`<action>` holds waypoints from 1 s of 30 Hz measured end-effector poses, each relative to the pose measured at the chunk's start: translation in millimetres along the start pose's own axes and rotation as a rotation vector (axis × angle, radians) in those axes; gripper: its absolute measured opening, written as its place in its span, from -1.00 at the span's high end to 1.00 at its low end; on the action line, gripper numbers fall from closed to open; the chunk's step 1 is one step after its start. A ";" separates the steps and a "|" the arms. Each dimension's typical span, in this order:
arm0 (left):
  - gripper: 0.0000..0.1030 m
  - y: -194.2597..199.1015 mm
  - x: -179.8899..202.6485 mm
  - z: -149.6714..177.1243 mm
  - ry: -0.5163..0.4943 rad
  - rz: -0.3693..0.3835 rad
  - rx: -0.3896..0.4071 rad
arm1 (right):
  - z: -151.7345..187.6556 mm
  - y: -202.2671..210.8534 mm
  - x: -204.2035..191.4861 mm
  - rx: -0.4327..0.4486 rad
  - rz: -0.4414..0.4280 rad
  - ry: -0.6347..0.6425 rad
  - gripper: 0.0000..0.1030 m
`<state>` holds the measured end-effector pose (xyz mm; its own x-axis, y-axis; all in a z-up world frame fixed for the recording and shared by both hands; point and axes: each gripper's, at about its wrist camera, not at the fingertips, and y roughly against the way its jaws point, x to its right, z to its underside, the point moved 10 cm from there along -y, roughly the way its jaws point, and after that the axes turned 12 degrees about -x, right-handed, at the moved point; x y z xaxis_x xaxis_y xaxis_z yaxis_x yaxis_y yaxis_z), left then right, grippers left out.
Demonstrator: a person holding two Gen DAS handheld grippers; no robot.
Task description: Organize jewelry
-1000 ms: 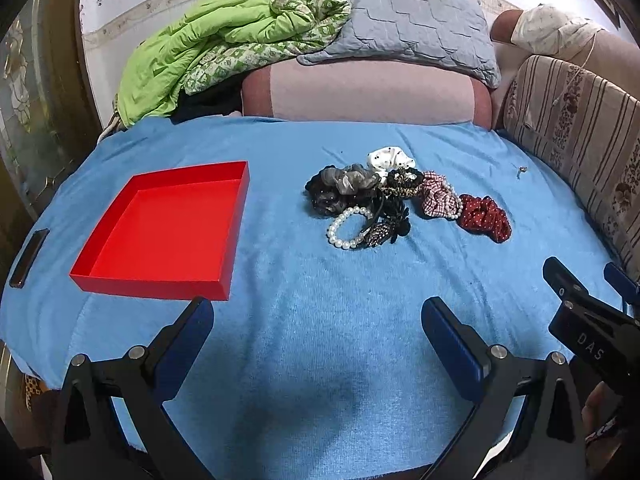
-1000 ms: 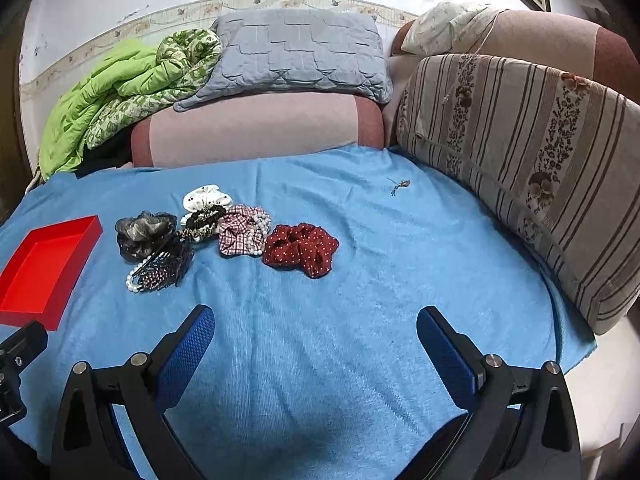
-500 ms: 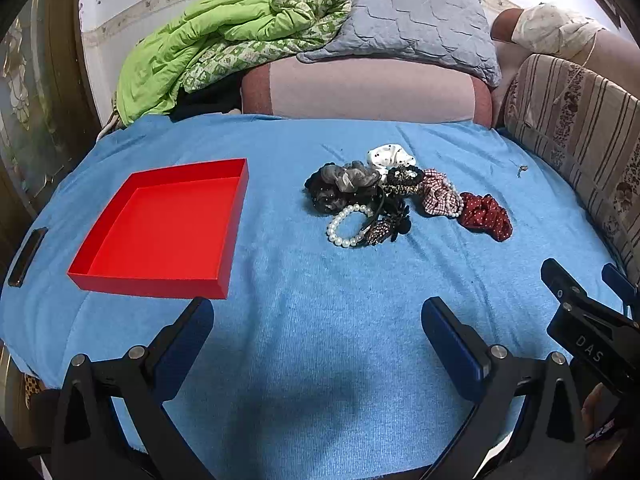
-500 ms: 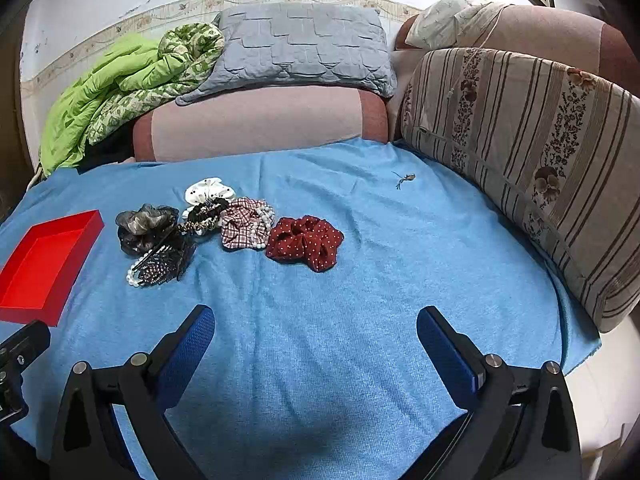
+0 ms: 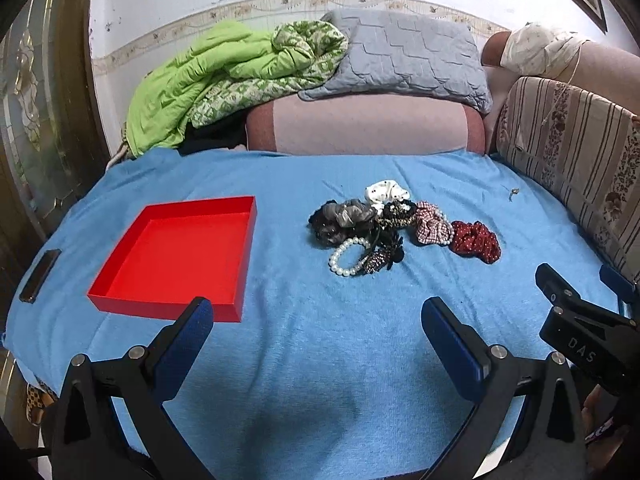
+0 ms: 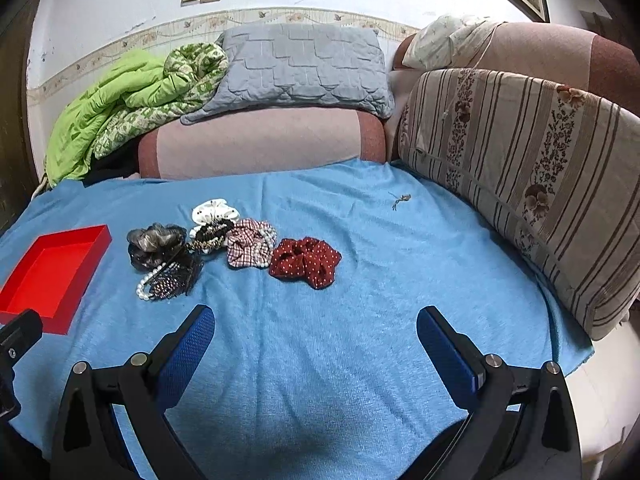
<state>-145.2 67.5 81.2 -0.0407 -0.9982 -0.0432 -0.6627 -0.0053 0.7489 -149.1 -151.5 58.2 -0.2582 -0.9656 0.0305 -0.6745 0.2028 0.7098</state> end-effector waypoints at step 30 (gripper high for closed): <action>-1.00 13.3 -50.1 -44.4 0.047 -0.077 0.076 | -32.6 23.7 11.7 0.084 -0.052 0.024 -0.99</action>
<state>-118.8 114.8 122.7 0.0461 -0.9968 -0.0661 -0.7175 -0.0790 0.6921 -145.5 -163.4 98.3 -0.2056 -0.9785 0.0131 -0.7426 0.1647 0.6492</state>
